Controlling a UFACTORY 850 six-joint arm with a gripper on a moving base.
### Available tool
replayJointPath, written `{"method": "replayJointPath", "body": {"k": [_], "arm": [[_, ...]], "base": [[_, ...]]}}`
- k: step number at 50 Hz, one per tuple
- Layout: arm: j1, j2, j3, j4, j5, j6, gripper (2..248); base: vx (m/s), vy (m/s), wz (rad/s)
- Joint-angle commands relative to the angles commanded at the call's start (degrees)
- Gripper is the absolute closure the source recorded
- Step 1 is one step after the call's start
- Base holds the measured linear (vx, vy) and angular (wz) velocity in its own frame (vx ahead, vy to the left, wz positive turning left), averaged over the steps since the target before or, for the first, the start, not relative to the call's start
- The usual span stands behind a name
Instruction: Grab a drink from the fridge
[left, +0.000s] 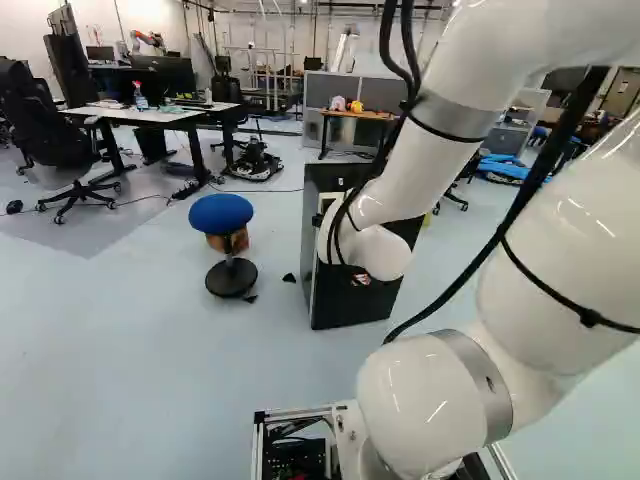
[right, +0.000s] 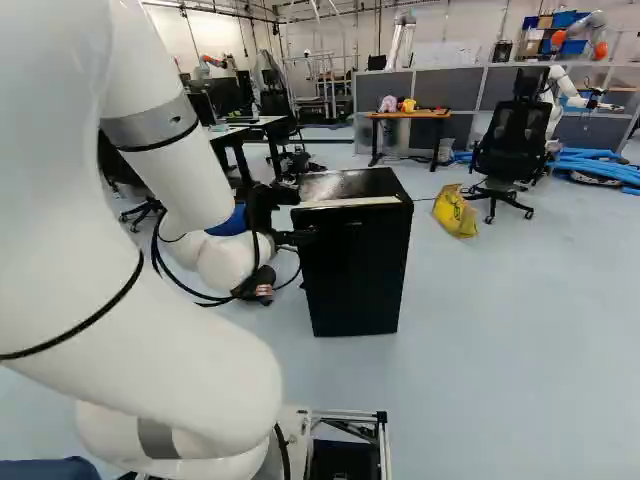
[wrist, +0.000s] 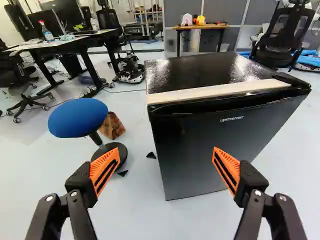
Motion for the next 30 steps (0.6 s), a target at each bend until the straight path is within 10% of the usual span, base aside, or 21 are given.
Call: {"method": "replayJointPath", "body": {"k": [30], "arm": [[4.2, -10.1, -5.4, 6.8, 6.2, 0.0, 3]], "base": [[0.000, 0.000, 0.000]]}}
